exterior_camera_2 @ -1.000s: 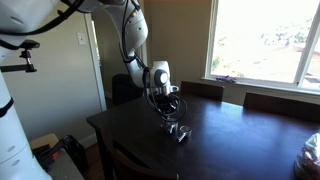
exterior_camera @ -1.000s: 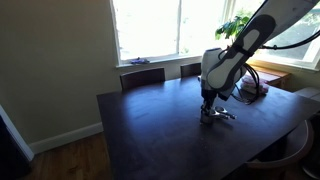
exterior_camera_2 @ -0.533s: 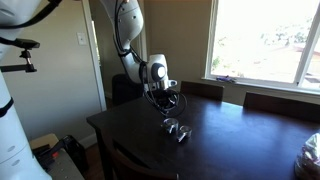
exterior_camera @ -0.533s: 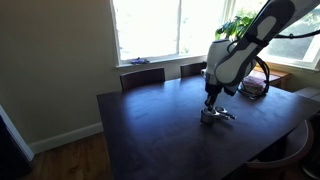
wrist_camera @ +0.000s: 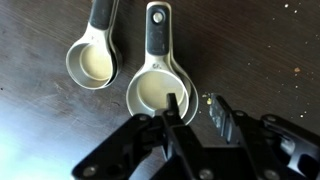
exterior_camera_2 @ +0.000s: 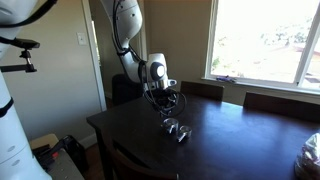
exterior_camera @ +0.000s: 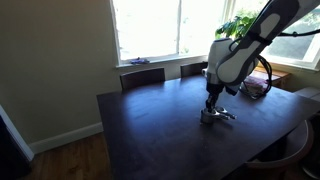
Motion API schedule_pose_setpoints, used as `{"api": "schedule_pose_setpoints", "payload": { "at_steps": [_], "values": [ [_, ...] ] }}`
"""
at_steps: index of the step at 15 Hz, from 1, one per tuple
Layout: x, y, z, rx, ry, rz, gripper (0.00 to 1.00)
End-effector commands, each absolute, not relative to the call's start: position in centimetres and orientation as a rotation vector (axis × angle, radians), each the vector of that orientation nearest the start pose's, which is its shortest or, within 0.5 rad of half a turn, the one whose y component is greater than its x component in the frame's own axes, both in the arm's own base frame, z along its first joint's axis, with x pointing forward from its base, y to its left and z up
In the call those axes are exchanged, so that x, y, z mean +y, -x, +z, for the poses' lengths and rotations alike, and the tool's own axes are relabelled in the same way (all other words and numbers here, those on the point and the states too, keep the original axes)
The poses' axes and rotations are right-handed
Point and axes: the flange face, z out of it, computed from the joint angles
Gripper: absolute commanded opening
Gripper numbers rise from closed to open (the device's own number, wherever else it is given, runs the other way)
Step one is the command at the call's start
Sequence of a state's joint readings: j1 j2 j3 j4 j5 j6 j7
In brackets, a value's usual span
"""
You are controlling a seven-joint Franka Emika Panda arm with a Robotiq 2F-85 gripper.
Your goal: Unstack the silver pots.
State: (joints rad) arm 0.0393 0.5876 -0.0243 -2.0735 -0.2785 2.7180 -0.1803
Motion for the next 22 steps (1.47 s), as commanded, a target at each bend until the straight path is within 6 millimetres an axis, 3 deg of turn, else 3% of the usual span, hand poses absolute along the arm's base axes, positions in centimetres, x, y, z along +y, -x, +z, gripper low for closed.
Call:
{"api": "schedule_pose_setpoints", "payload": {
  "at_steps": [1, 3, 5, 8, 12, 15, 22],
  "values": [
    [2.0, -58.6, 14.4, -0.735, 3.190, -0.057, 0.70],
    [2.1, -58.7, 14.3, -0.730, 3.190, -0.050, 0.31],
    [2.2, -59.0, 14.1, -0.727, 3.190, -0.047, 0.25],
    [2.2, -59.4, 13.6, -0.719, 3.190, -0.033, 0.05],
    [2.2, -59.9, 13.0, -0.711, 3.190, -0.017, 0.02],
    [2.1, -60.2, 12.7, -0.707, 3.192, -0.008, 0.16],
    [2.0, -61.0, 12.0, -0.694, 3.191, 0.015, 0.08]
  ]
}}
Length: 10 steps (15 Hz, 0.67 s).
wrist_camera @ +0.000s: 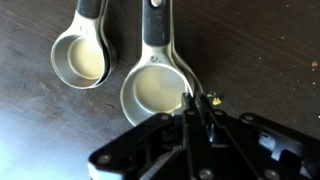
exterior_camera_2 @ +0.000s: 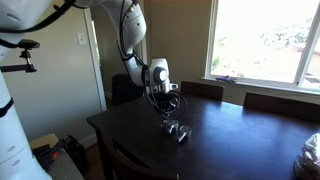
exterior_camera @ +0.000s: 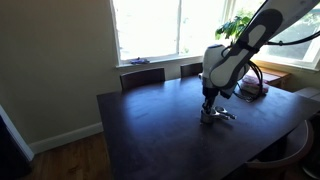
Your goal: Unstack the silver pots.
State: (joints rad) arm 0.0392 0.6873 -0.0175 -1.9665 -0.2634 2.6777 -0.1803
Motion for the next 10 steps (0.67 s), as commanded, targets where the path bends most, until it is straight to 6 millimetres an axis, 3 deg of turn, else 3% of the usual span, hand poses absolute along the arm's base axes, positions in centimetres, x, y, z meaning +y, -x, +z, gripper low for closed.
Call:
{"api": "schedule_pose_setpoints", "payload": {
  "at_steps": [1, 6, 9, 10],
  "values": [
    [1.95, -61.09, 11.83, -0.690, 3.191, 0.019, 0.08],
    [1.87, -61.52, 11.41, -0.678, 3.192, 0.043, 0.10],
    [1.87, -61.72, 11.04, -0.673, 3.192, 0.056, 0.24],
    [1.87, -61.75, 10.96, -0.672, 3.191, 0.061, 0.21]
  ]
}}
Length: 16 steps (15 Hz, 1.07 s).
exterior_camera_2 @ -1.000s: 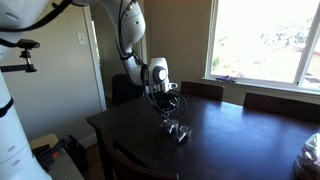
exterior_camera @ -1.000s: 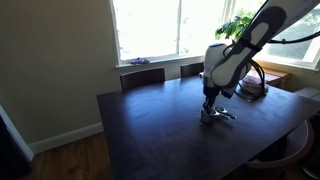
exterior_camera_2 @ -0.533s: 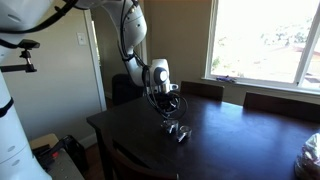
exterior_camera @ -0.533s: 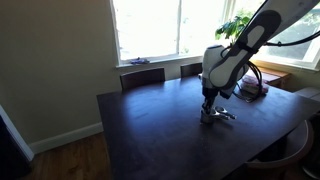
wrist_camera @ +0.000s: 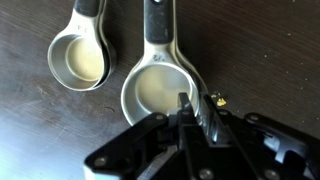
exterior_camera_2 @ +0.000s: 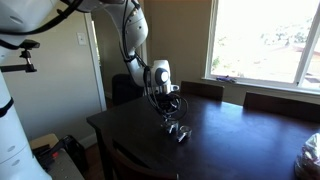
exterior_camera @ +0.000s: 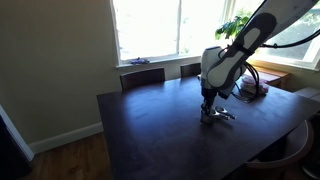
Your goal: Unstack the silver pots.
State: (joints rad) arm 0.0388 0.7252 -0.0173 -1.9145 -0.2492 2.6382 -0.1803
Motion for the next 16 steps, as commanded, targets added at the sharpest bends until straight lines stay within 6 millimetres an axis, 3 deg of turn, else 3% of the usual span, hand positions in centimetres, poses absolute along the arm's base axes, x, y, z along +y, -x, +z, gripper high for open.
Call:
{"api": "schedule_pose_setpoints", "payload": {
  "at_steps": [1, 7, 13, 14, 16],
  "values": [
    [1.9, -61.8, 10.9, -0.670, 3.192, 0.065, 0.23],
    [1.7, -62.1, 10.3, -0.665, 3.190, 0.086, 0.16],
    [1.4, -62.0, 9.5, -0.661, 3.190, 0.114, 0.25],
    [1.3, -62.0, 9.3, -0.661, 3.189, 0.120, 0.33],
    [1.2, -61.9, 8.9, -0.659, 3.190, 0.129, 0.29]
  ]
}}
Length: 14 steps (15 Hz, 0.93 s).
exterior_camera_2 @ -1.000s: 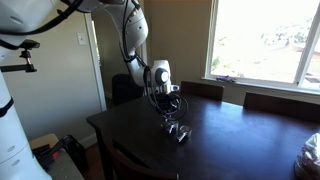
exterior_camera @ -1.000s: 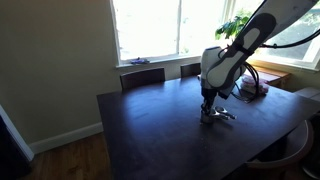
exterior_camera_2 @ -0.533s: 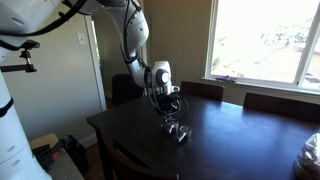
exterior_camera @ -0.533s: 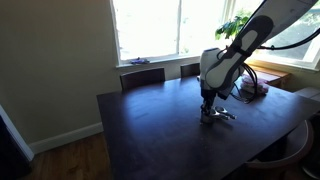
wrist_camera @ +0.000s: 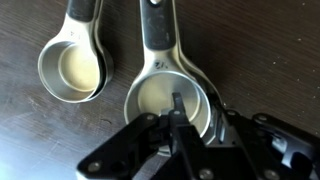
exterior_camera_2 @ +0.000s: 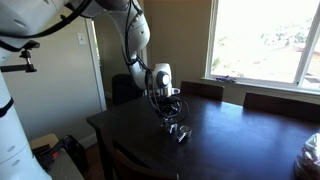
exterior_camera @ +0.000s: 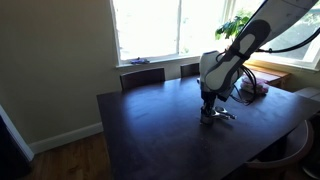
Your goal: Unstack the silver pots.
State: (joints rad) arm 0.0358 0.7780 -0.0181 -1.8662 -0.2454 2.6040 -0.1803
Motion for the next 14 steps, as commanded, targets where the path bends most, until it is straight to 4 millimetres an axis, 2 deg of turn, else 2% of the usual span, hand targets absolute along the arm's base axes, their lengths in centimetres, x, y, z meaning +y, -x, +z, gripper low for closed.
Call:
{"api": "schedule_pose_setpoints", "payload": {
  "at_steps": [1, 3, 5, 10, 14],
  "values": [
    [1.1, -61.9, 8.8, -0.660, 3.190, 0.132, 0.14],
    [1.1, -61.8, 8.8, -0.663, 3.191, 0.126, 0.05],
    [1.0, -61.6, 8.8, -0.668, 3.187, 0.133, 0.00],
    [0.9, -61.3, 9.3, -0.669, 3.181, 0.151, 0.02],
    [1.1, -61.0, 10.7, -0.687, 3.191, 0.135, 0.02]
  ]
}}
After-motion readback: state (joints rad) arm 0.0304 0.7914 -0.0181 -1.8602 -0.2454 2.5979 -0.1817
